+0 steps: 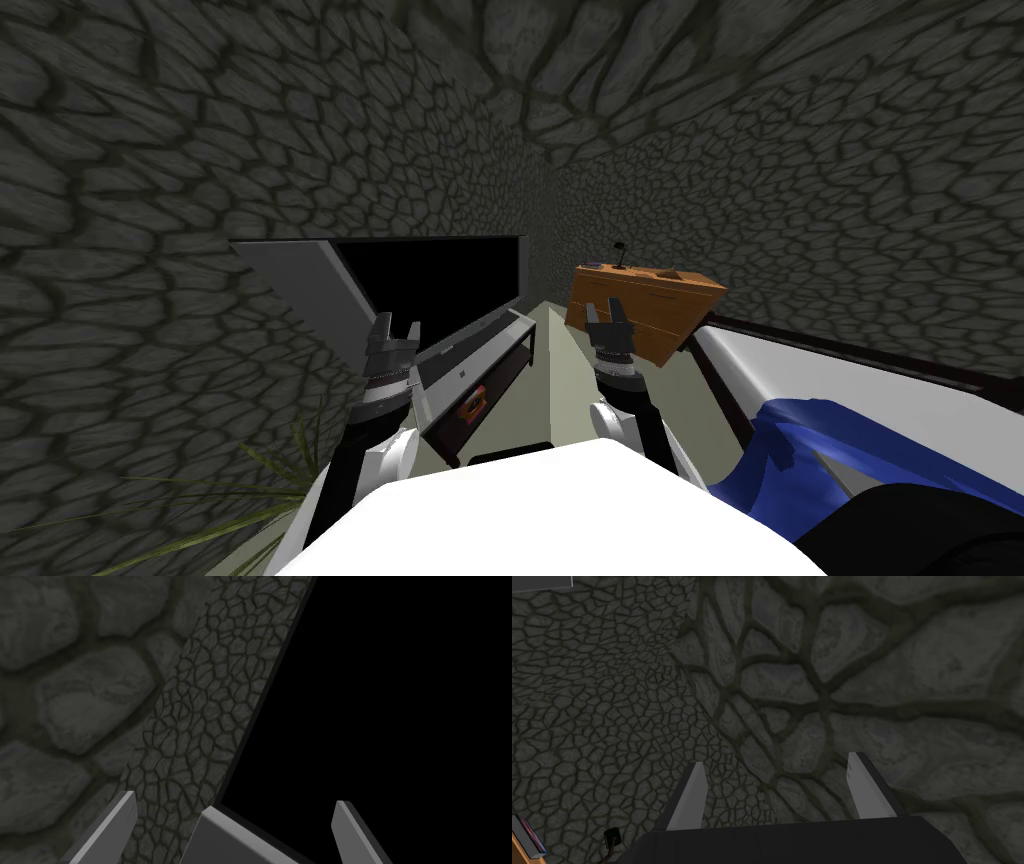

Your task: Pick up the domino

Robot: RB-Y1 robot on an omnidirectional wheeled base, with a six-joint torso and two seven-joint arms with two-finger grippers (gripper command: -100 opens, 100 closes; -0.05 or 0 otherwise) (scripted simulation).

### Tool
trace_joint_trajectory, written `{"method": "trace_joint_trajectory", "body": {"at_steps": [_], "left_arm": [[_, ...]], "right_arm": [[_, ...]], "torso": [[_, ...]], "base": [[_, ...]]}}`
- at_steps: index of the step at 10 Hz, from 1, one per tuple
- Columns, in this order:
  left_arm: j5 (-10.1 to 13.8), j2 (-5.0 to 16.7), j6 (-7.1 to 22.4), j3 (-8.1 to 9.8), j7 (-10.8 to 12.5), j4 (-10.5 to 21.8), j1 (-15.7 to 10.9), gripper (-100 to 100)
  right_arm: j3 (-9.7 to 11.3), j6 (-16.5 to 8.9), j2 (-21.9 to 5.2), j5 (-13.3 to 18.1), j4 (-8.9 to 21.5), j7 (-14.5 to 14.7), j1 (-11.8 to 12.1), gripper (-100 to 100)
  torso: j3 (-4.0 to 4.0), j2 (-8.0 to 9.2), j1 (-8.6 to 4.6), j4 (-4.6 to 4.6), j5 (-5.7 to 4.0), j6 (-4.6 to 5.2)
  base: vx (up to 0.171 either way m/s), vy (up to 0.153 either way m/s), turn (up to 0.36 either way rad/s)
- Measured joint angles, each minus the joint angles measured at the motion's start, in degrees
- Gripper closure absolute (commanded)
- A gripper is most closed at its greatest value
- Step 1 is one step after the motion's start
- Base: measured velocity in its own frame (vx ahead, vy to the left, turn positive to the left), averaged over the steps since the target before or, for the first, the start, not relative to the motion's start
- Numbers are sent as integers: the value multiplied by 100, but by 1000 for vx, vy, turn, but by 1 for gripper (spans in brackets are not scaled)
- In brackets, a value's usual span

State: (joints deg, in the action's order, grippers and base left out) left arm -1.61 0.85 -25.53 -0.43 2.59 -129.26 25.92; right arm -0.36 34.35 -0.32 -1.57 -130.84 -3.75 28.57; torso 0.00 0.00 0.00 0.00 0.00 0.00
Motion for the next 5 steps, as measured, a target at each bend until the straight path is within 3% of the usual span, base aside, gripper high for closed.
{"method": "trace_joint_trajectory", "body": {"at_steps": [3,5], "left_arm": [[63,274,45,56,-164,314,80,-100],[157,502,64,107,-355,629,279,-100]], "right_arm": [[0,0,0,0,0,0,0,0],[1,0,1,0,0,0,0,0]], "torso": [[-8,-13,-17,-3,-3,0],[-11,-19,-30,-4,-6,1]], "base": [[38,-55,-31],[53,-88,-45]]}}
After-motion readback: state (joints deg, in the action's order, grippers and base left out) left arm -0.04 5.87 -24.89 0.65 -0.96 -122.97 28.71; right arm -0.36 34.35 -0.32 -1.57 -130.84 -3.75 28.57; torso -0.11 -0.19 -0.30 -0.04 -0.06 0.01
